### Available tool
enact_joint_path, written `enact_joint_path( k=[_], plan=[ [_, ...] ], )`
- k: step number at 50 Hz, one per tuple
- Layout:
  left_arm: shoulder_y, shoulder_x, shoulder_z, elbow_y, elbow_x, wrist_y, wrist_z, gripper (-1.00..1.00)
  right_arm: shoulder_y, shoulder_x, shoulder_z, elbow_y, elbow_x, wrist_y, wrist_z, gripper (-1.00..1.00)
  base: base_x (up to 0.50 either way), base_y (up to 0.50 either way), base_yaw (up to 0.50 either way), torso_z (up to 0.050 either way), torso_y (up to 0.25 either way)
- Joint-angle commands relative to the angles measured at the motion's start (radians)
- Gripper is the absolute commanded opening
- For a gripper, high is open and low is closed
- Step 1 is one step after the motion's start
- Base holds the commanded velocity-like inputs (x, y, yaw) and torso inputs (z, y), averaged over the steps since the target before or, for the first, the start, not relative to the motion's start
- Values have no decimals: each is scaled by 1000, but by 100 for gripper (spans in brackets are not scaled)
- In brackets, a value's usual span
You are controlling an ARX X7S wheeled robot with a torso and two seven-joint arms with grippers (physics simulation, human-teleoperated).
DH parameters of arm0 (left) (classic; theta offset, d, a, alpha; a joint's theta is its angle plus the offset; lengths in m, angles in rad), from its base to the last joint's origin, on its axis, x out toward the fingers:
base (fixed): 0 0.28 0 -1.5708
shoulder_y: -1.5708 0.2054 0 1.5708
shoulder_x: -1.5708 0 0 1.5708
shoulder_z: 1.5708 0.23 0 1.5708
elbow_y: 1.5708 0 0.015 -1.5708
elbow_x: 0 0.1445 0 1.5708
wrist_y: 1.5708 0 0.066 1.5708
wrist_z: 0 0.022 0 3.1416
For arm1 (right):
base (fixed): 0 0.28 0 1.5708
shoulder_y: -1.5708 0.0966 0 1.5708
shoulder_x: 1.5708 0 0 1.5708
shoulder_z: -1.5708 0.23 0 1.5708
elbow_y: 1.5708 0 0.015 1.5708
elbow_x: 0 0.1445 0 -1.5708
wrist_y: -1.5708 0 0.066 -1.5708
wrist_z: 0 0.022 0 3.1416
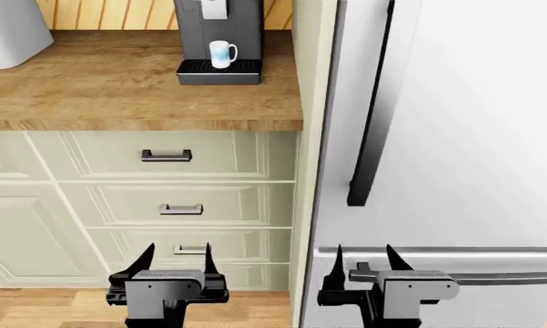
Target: Press the button on the coffee machine to serve coffee.
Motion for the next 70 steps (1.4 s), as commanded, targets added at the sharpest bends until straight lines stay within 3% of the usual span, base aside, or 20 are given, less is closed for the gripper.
enact_joint_path(
  k=[1,37,57,70],
  plan=[
    [-5,-16,22,2,-12,3,-28,100,1,17,-23,-7,11,-3,23,100,0,309,0,0,0],
    [-4,-63,68,3,-63,17,-60,100,5,59,-81,-6,26,-3,65,100,185,453,0,0,0],
    [-6,-78,91,7,-78,24,-75,100,8,75,-103,-7,32,-2,84,100,437,106,0,0,0],
    [-10,-85,102,4,-73,23,-97,100,8,80,-107,-4,47,-4,98,100,97,0,0,0,0]
  ],
)
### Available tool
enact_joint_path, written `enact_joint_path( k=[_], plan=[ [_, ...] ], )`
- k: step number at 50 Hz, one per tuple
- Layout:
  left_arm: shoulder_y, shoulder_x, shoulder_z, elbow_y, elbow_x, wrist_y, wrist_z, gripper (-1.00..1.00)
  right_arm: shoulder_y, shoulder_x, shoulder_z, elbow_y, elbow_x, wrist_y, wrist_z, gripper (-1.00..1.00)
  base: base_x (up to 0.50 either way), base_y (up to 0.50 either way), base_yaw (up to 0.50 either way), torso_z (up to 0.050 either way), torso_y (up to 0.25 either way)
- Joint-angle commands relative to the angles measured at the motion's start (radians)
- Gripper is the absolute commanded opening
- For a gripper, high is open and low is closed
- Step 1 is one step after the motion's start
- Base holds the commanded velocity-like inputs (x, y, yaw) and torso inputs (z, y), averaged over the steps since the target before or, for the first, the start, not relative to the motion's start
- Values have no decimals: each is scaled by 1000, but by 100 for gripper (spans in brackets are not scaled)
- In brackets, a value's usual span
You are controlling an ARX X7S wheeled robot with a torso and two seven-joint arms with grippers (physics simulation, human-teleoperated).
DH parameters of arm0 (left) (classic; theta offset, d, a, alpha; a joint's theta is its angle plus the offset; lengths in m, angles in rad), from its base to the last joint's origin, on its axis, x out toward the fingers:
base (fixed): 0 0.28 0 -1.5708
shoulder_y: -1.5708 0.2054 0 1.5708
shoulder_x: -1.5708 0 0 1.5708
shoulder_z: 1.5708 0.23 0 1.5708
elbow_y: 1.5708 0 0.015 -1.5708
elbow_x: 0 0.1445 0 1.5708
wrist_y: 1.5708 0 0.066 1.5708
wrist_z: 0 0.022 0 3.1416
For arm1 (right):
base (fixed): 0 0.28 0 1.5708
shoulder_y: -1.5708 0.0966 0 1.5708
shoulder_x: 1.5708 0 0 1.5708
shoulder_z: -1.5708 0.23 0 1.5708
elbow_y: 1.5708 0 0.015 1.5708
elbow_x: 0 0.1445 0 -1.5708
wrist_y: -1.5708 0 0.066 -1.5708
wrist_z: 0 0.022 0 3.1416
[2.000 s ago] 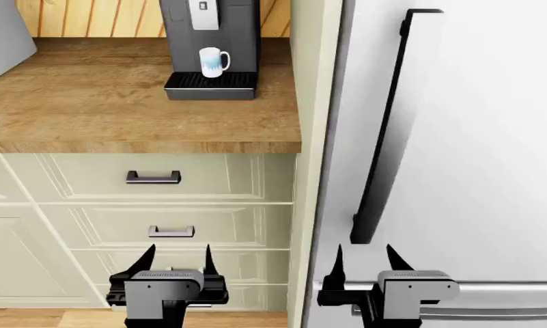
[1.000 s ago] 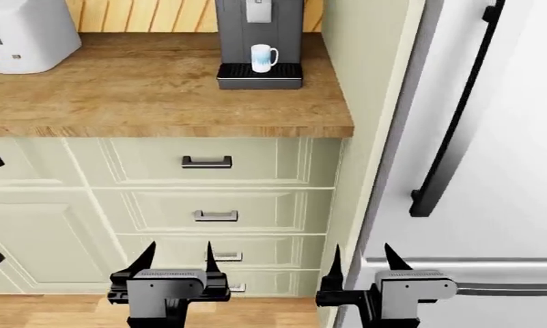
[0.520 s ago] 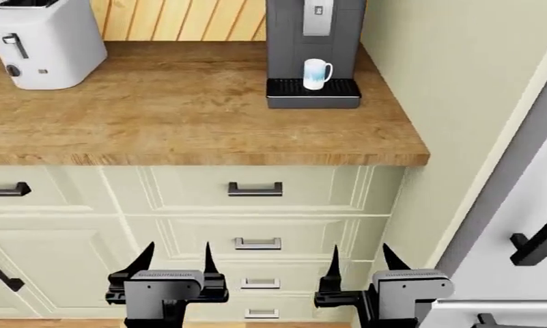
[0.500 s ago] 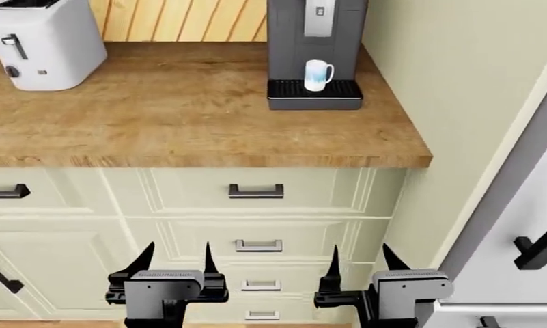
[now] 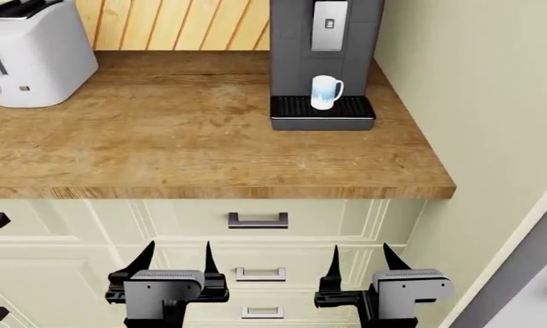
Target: Press the button on the coffee machine to serve coffee.
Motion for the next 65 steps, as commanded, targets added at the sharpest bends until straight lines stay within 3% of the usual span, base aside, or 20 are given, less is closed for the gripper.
enact_joint_path(
  k=[1,15,54,65],
  plan=[
    [-3,-7,16,-4,5,-7,-16,100,-1,6,-6,1,11,-1,12,100,0,0,0,0,0],
    [-7,-10,21,-13,1,15,-35,100,-1,14,-18,-4,20,1,21,100,0,0,0,0,0],
    [-5,-42,42,-11,-17,37,-55,100,3,35,-43,-4,34,1,49,100,0,0,0,50,0],
    [-9,-39,49,-3,-22,24,-70,100,6,39,-50,0,42,-4,52,100,0,0,0,0,0]
  ],
)
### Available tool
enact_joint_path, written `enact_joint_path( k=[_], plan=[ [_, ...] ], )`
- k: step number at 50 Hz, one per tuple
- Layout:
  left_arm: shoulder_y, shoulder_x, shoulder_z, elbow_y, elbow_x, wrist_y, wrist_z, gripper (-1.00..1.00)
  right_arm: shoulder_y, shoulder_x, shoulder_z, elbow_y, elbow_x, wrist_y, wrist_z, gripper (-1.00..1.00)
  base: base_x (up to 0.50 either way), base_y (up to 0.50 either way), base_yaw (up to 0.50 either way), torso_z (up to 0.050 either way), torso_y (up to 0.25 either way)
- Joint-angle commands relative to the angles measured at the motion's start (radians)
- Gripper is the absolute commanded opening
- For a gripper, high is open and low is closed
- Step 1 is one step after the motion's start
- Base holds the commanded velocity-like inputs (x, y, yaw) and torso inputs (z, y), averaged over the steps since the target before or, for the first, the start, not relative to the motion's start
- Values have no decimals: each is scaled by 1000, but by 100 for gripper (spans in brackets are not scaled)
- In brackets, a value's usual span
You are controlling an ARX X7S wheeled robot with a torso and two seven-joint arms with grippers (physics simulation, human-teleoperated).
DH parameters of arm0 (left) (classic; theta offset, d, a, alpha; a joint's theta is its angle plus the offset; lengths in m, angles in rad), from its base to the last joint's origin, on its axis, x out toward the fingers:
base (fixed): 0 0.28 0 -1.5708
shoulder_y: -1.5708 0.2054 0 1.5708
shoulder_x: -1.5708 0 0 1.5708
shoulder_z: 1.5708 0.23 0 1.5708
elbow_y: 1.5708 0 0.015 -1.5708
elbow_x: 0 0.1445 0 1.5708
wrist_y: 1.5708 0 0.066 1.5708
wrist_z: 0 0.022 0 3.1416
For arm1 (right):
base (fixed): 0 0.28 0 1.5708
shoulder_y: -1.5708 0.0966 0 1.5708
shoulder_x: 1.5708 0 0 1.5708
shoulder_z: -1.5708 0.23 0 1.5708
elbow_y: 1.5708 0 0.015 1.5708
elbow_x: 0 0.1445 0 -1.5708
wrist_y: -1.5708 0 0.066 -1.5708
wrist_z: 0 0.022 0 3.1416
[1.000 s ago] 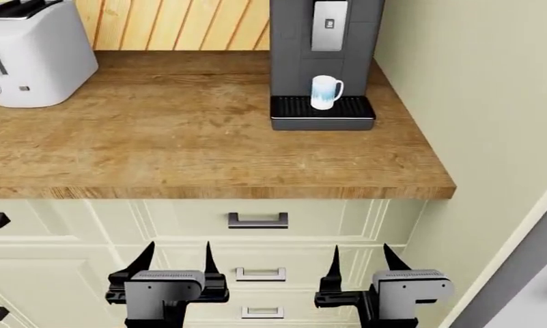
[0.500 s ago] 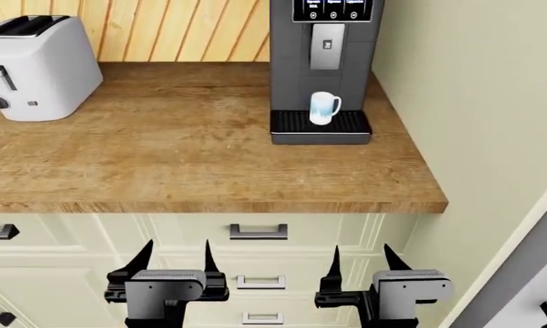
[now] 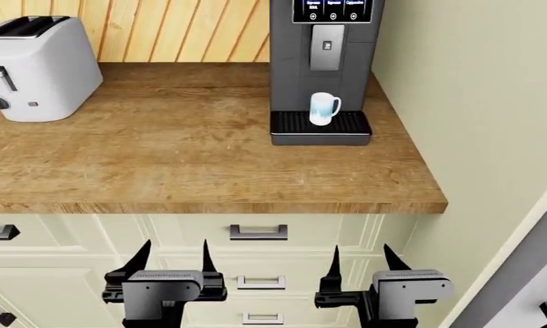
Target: Press the button on the coffee machine to serve coffee.
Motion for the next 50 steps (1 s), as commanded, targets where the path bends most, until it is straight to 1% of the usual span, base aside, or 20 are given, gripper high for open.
enact_joint_path(
  k=[1,8,9,11,14,18,22,25,28,32,33,35,36,37,42,43,47,50],
  plan=[
    [-4,1,9,3,-6,-3,-9,100,4,5,-8,4,6,-3,4,100,0,0,0,0,0],
    [-7,0,4,13,-45,-22,-1,100,11,6,-12,-2,3,14,17,100,0,0,0,0,0],
    [-6,-6,22,23,-1,-30,-17,100,12,7,-12,-21,2,29,23,100,0,0,0,0,0],
    [4,-11,28,60,1,-40,-19,100,2,11,-9,-102,2,70,42,100,0,0,0,0,0],
    [3,-14,6,120,-27,-90,-36,100,8,21,-11,-164,-7,127,58,100,0,0,0,0,0],
    [0,-27,14,262,-57,-235,-52,100,31,44,-6,-261,-27,230,83,100,0,0,0,0,0],
    [-10,-37,-6,294,-81,-272,-59,100,40,61,0,-340,-13,318,86,100,0,0,0,0,0],
    [-29,-48,-30,362,-118,-345,-71,100,55,73,1,-401,-5,386,86,100,0,0,0,0,0],
    [-72,-61,-38,422,-146,-425,-77,100,85,88,10,-464,10,465,84,100,0,0,0,0,0],
    [-127,-84,-51,498,-194,-533,-80,100,171,100,32,-536,37,583,82,100,0,0,0,0,0],
    [-134,-88,-53,503,-196,-545,-81,100,181,102,31,-540,36,595,82,100,0,0,0,0,0],
    [-189,-89,-67,519,-224,-601,-89,100,236,111,37,-567,47,661,79,100,0,0,0,0,0],
    [-200,-89,-78,513,-214,-575,-93,100,252,116,39,-579,50,684,78,100,0,0,0,0,0],
    [-224,-85,-100,504,-235,-604,-102,100,267,119,48,-589,60,705,75,100,0,0,0,0,0],
    [-333,-127,-115,527,-294,-742,-90,100,316,132,76,-606,89,768,63,100,0,0,0,0,0],
    [-358,-134,-117,528,-298,-762,-92,100,341,140,74,-604,103,822,54,100,0,0,0,0,0],
    [-396,-140,-118,546,-314,-810,-102,100,351,159,103,-643,114,846,54,100,0,0,0,0,0],
    [-392,-150,-119,552,-322,-823,-98,100,342,161,115,-656,113,843,61,100,0,0,0,0,0]
  ],
)
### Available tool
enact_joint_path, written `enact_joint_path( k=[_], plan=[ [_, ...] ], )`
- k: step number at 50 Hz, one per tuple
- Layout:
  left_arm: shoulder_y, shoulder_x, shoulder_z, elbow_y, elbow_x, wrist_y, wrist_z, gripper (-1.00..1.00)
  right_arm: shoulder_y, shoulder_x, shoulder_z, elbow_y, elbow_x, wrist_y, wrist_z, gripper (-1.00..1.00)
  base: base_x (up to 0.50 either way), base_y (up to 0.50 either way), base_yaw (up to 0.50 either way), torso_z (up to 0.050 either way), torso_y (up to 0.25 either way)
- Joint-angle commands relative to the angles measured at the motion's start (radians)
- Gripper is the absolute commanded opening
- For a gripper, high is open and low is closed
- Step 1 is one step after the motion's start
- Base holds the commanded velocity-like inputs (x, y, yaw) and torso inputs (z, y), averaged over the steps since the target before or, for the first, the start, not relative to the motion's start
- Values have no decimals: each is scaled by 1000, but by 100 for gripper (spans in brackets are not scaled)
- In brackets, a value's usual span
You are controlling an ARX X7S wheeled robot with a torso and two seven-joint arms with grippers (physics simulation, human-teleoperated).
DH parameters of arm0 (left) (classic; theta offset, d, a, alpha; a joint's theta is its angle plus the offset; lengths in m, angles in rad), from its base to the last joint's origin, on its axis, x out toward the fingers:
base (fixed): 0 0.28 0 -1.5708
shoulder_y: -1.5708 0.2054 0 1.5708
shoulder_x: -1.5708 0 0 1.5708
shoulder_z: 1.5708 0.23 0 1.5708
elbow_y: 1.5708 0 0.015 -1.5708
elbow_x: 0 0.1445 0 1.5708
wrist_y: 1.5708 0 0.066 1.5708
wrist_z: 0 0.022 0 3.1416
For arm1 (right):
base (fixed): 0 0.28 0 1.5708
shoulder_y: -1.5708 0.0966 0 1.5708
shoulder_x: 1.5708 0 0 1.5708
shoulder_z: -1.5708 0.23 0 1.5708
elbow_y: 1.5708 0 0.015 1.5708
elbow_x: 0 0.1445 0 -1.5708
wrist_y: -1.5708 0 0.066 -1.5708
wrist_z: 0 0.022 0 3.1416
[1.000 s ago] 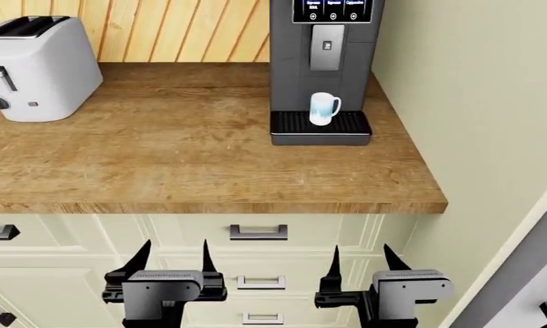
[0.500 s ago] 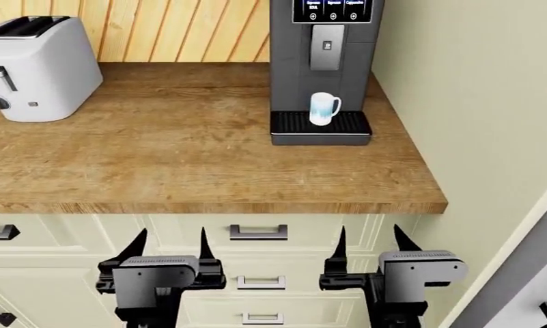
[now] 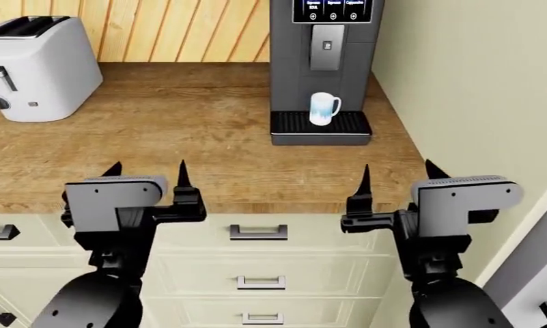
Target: Press the button on the coffee machine to serve coffee.
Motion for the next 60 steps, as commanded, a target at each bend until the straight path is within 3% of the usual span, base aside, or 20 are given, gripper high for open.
enact_joint_path(
  k=[1,27,46,60],
  plan=[
    [-108,-36,-19,56,-63,-157,-12,100,61,33,46,-87,33,126,1,100,16,0,0,0,0],
    [-65,-48,-1,49,-53,-125,-15,100,-29,50,66,-95,26,57,14,100,395,228,0,0,0],
    [-65,-55,5,53,-57,-122,-19,100,-30,54,80,-120,50,62,12,100,363,3,0,0,0],
    [-62,-62,-1,53,-64,-116,-19,100,1,67,92,-183,83,135,13,100,43,0,0,0,1]
  ],
)
